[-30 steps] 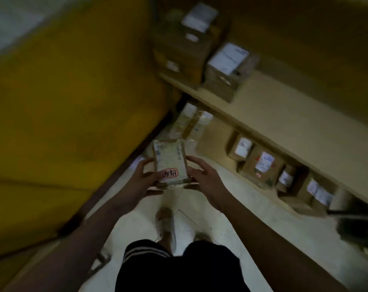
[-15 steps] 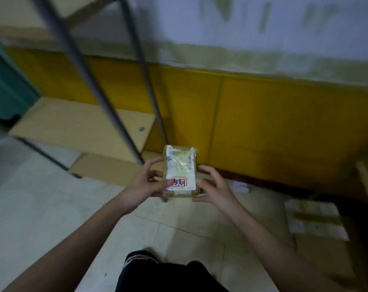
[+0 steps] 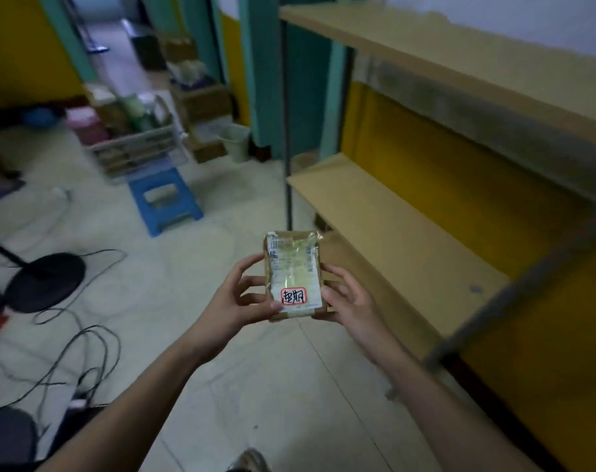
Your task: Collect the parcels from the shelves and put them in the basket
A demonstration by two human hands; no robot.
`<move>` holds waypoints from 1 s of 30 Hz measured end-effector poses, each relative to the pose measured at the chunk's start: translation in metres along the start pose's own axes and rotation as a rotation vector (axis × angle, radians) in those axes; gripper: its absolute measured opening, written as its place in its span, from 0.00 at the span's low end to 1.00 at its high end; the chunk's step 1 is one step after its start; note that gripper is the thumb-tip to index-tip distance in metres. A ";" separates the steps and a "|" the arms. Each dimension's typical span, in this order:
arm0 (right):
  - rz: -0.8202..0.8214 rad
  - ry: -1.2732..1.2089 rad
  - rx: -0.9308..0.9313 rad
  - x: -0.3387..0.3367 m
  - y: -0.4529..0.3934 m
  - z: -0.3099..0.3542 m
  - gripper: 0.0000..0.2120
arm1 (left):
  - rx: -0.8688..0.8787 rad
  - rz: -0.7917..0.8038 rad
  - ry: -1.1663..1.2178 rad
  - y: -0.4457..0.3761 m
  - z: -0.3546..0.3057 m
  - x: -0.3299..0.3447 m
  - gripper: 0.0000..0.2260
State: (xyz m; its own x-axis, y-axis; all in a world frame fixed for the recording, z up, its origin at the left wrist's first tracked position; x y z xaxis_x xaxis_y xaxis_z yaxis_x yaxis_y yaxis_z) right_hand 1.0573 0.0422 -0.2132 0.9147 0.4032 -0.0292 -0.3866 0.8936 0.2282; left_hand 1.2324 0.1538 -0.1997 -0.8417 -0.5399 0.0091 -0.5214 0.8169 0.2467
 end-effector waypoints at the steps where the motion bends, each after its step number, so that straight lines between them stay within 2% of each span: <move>1: 0.028 -0.004 -0.013 0.028 -0.015 0.009 0.15 | 0.007 -0.033 0.015 -0.012 -0.008 -0.025 0.37; 7: 0.118 -0.026 -0.015 0.157 -0.109 0.053 0.08 | 0.009 -0.218 0.086 -0.099 -0.052 -0.133 0.31; 12: 0.207 0.011 -0.053 0.237 -0.211 0.089 0.09 | 0.031 -0.375 0.169 -0.203 -0.089 -0.187 0.24; 16: 0.247 0.053 -0.080 0.295 -0.305 0.121 0.07 | 0.045 -0.421 0.129 -0.297 -0.121 -0.224 0.23; 21: 0.331 0.064 0.001 0.369 -0.406 0.154 0.07 | 0.008 -0.535 0.096 -0.396 -0.156 -0.277 0.18; 30: 0.437 0.143 0.124 0.523 -0.566 0.170 0.08 | -0.022 -0.661 0.141 -0.543 -0.171 -0.381 0.20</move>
State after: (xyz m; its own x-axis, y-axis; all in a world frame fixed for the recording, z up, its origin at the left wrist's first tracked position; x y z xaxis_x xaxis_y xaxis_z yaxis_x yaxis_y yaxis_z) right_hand 1.7744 -0.2863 -0.1917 0.6410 0.7667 -0.0361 -0.7064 0.6076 0.3631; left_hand 1.8607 -0.1191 -0.1713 -0.3195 -0.9473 -0.0246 -0.9161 0.3021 0.2637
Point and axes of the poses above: each hand's wrist, its own y-axis away from the middle knuckle, its own x-axis out of the palm, z = x × y, the point moved 5 cm from there along -y, towards the middle knuckle, and after that the axes turned 13 degrees about -z, right-handed, at the moved point
